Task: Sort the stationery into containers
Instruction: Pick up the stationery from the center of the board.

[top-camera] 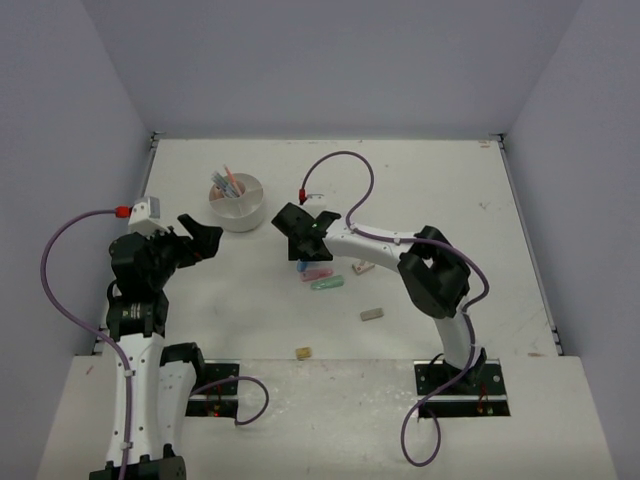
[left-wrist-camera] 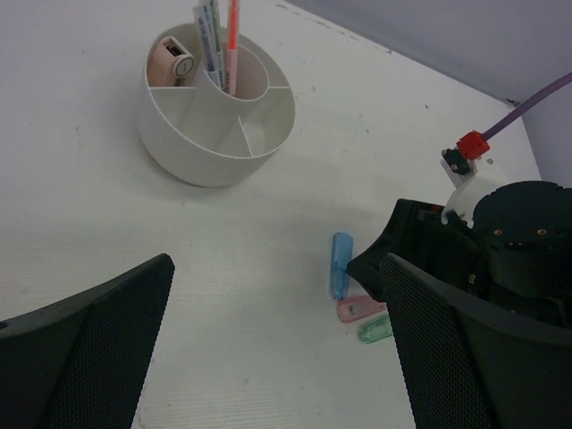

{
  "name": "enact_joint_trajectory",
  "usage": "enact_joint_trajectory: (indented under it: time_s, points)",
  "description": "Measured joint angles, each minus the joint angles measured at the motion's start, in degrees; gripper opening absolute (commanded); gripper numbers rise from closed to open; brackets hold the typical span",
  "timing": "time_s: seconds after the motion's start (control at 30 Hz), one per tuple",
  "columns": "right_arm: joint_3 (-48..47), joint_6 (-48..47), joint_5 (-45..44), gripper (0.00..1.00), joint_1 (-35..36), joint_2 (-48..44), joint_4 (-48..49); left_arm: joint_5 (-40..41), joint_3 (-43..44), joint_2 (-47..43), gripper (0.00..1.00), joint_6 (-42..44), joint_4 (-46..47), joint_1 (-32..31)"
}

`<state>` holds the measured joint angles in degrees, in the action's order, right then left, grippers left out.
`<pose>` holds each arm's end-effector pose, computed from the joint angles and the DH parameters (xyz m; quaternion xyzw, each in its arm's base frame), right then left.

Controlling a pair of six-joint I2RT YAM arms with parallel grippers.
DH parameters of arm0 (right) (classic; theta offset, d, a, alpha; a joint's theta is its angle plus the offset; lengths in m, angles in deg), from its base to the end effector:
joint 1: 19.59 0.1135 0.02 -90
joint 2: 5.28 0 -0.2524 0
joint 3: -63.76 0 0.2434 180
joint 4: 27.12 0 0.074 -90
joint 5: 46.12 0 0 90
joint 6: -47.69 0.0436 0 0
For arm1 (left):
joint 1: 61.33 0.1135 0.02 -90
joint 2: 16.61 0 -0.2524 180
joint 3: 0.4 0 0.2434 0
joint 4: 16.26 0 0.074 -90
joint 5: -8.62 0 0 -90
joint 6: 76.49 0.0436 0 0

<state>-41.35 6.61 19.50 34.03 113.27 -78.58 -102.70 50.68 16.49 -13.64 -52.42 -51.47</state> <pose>0.2669 0.3320 0.1757 0.0067 0.9552 0.0367 0.2937 0.1495 0.0099 0.2907 -0.1497 0.7892 -0.2348 0.5473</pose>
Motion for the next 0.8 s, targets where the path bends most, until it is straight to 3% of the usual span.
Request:
enact_joint_trajectory:
  time_s: [0.37,0.57,0.63,0.8]
  points:
    - [0.1,2.3,1.1,0.51,0.0,3.8,1.9,-1.0,0.0,0.0,1.00,0.1,0.0,-0.3]
    - [0.2,2.5,2.2,0.27,0.0,4.1,3.3,-1.1,0.0,0.1,1.00,0.3,0.0,-0.5]
    - [0.2,2.4,2.7,0.10,0.0,4.1,3.6,-1.1,0.0,0.1,1.00,0.3,0.0,-0.6]
    - [0.2,1.6,2.8,0.00,0.0,4.2,4.2,-1.3,0.0,0.6,1.00,0.4,0.0,-0.7]
